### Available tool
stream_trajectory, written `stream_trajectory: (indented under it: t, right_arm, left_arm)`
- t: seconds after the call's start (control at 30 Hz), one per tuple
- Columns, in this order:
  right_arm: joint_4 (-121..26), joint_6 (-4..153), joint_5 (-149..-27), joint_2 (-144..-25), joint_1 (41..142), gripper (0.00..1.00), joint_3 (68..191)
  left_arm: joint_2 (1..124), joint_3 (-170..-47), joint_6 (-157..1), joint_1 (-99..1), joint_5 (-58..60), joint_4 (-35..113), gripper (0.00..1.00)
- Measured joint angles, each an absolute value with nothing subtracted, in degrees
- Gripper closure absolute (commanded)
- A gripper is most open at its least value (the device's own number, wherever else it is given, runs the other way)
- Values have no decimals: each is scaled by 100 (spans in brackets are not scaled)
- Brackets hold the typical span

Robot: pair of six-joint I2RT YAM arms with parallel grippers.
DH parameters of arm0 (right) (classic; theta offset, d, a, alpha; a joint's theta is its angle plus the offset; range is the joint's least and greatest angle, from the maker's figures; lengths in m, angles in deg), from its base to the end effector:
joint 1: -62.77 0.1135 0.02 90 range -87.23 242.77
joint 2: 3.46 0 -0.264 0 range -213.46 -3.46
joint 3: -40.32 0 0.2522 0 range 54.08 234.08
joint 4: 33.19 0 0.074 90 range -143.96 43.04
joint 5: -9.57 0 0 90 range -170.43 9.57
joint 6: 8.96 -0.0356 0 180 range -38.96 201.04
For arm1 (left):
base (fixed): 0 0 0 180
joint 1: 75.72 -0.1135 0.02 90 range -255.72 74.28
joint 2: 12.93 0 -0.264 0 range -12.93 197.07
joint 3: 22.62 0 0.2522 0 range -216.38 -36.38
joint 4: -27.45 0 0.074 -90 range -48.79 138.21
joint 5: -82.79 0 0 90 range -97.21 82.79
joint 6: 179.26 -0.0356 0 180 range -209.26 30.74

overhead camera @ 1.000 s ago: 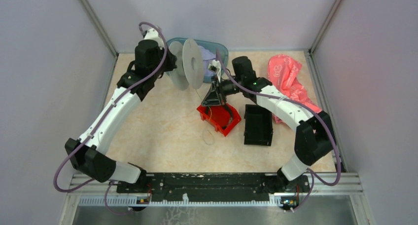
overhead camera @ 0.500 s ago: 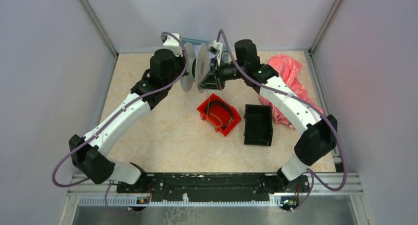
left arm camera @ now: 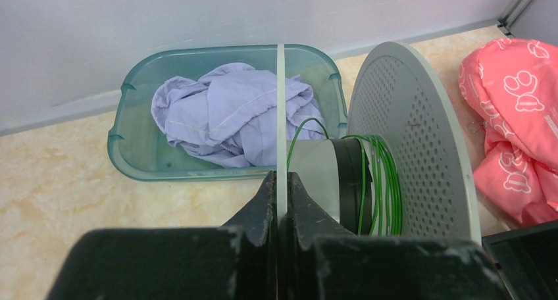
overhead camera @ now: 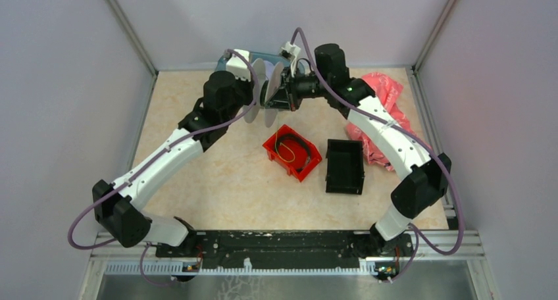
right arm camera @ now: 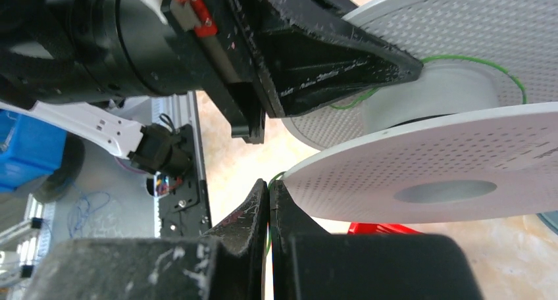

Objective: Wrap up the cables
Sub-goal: Wrap the cable around the cable reel.

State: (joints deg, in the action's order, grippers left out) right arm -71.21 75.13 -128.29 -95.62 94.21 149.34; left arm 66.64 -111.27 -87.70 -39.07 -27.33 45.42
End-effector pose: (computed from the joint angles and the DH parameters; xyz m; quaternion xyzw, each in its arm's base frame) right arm 0.2956 0.2117 0.4151 -0.3902 0.6847 0.4824 0.3823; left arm 0.2700 -0.1856 0.3963 0.1172 0.7475 -0.0841 0.6484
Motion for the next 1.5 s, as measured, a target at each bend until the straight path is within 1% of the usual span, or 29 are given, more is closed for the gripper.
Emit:
stream_trajectory:
  t: [0.6, 0.93, 1.0, 1.23, 1.3, 1.37, 1.5]
  right_arm:
    - [-7582, 7451, -12848, -9597, 9128, 100, 15290]
    - [-7658, 7705, -12553, -9564, 9126, 100, 15269]
    - [-7595, 7749, -12529, -9507, 9126, 96, 15153]
    - [-7322, 7908, -12442, -9175, 8918, 74, 14381]
    - [-7241, 7904, -12448, -9050, 8798, 64, 14088]
    - [-7191, 7886, -12472, -9004, 8717, 57, 13951]
    - [-6954, 7812, -12575, -8919, 8634, 49, 13629]
  left_arm:
    - [6651, -10924, -9181, -3781, -2407, 4153, 100]
    - [6651, -10894, -9196, -3754, -2600, 4140, 100]
    - [6657, -10896, -9192, -3743, -2683, 4155, 100]
    - [6723, -10996, -9187, -3798, -3273, 4439, 100]
    - [6727, -11044, -9185, -3827, -3406, 4492, 100]
    - [6731, -11092, -9181, -3853, -3520, 4509, 100]
    - [6734, -11162, -9159, -3859, -3631, 4516, 100]
